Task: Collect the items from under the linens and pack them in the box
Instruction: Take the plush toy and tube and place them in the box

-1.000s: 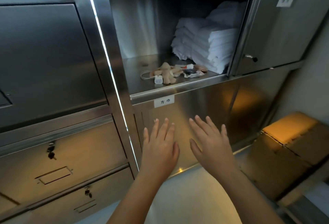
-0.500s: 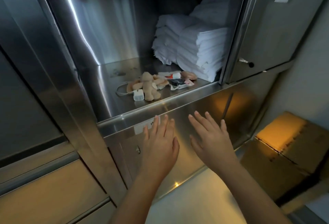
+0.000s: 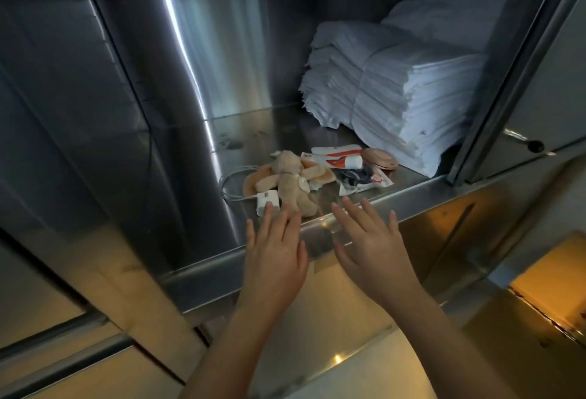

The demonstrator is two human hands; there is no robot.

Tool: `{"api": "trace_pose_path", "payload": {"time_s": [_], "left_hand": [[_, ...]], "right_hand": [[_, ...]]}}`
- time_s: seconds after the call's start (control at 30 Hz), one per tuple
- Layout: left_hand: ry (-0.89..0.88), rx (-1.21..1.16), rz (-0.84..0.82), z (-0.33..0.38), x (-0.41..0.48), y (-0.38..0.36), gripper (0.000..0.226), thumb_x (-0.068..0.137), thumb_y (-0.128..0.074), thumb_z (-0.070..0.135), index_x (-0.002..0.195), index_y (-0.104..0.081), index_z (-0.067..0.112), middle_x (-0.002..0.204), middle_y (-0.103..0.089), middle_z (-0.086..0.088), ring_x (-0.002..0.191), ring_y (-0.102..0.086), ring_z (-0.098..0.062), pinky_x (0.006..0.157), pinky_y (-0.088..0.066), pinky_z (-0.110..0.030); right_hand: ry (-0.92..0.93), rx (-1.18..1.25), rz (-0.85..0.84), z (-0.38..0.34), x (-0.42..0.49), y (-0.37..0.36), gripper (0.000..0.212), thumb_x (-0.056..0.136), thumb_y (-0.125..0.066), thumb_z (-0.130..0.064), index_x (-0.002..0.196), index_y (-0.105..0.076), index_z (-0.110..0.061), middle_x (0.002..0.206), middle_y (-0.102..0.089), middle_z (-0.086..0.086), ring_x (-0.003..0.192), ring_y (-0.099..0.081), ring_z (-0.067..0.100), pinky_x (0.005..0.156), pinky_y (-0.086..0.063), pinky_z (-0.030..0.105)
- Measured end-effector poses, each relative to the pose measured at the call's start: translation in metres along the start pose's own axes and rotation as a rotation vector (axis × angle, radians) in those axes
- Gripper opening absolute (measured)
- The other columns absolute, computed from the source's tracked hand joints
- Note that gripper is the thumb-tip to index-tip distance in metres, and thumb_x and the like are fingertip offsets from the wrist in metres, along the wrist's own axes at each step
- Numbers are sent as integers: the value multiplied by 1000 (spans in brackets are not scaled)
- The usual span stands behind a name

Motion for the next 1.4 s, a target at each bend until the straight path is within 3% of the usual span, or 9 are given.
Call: {"api": "trace_pose_path", "payload": {"time_s": [0.07, 0.23, 0.37, 0.47, 0.63, 0.8, 1.0, 1.23, 1.4], "left_hand": [[22, 4, 7, -6, 11, -4, 54, 94, -43, 27, 145, -27, 18, 155, -18, -2, 143, -3, -22, 107, 12, -39], [63, 97, 34, -12, 34, -9, 53, 77, -68, 12, 127, -53, 3, 133, -52, -16, 128, -42, -37, 102, -19, -58], [126, 134, 17, -20, 50, -14, 58, 86, -58, 19, 139, -39, 8, 146, -38, -12, 138, -27, -31, 109, -8, -49], [136, 169, 27, -26, 59, -15, 58, 73, -72, 13, 127, -53, 3, 134, -52, -16, 127, -44, -37, 101, -27, -59], [174, 174, 51, -38, 63, -13, 54, 81, -64, 13, 132, -50, 6, 139, -46, -14, 134, -34, -34, 105, -21, -59], [176, 194, 86, -41, 64, -12, 56, 71, -73, 8, 125, -57, 3, 130, -55, -17, 124, -46, -39, 95, -30, -65], [170, 209, 101, -42, 60, -11, 48, 75, -66, 8, 122, -58, 1, 128, -56, -18, 122, -47, -40, 92, -33, -66], [169, 206, 133, -41, 57, -8, 51, 73, -71, 7, 121, -58, 2, 128, -57, -18, 124, -46, -39, 94, -32, -65], [164, 210, 144, -37, 56, -2, 43, 78, -50, 16, 117, -61, 2, 125, -59, -17, 121, -49, -39, 91, -35, -64]], "right_hand": [[42, 15, -23, 4, 17, -11, 55, 94, -47, -34, 145, -28, -26, 154, -23, -2, 143, -12, 21, 112, -3, 51], [149, 103, -21, 6, 62, -23, 55, 85, -63, -25, 137, -45, -16, 144, -42, 8, 138, -28, 29, 108, -16, 60], [238, 108, -57, 3, 94, -40, 58, 87, -56, -32, 141, -38, -19, 149, -35, 4, 141, -21, 25, 111, -9, 55], [294, 109, -80, -6, 111, -53, 60, 87, -56, -35, 142, -37, -19, 149, -34, 6, 141, -20, 25, 112, -9, 51], [299, 119, -125, -16, 130, -73, 66, 89, -51, -40, 147, -23, -23, 155, -21, 4, 142, -12, 23, 111, -12, 49], [281, 125, -137, -24, 137, -84, 65, 88, -52, -40, 145, -28, -20, 154, -20, 10, 141, -18, 30, 110, -12, 52], [274, 179, -120, -31, 134, -90, 51, 87, -52, -31, 136, -45, -19, 153, -19, 15, 140, -13, 37, 107, -26, 51], [251, 271, 0, -35, 131, -85, 37, 79, -65, -5, 115, -62, -3, 136, -43, 28, 120, -41, 50, 99, -39, 54], [264, 318, 68, -33, 132, -75, 31, 73, -65, 2, 105, -65, 2, 125, -53, 28, 109, -48, 51, 96, -42, 53]]}}
Point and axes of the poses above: each hand's wrist, its own x-axis towards the middle knuckle, its own y-axis out of the back of the hand, z = x × y, the point moved 8 cm from there along x, towards the middle knuckle
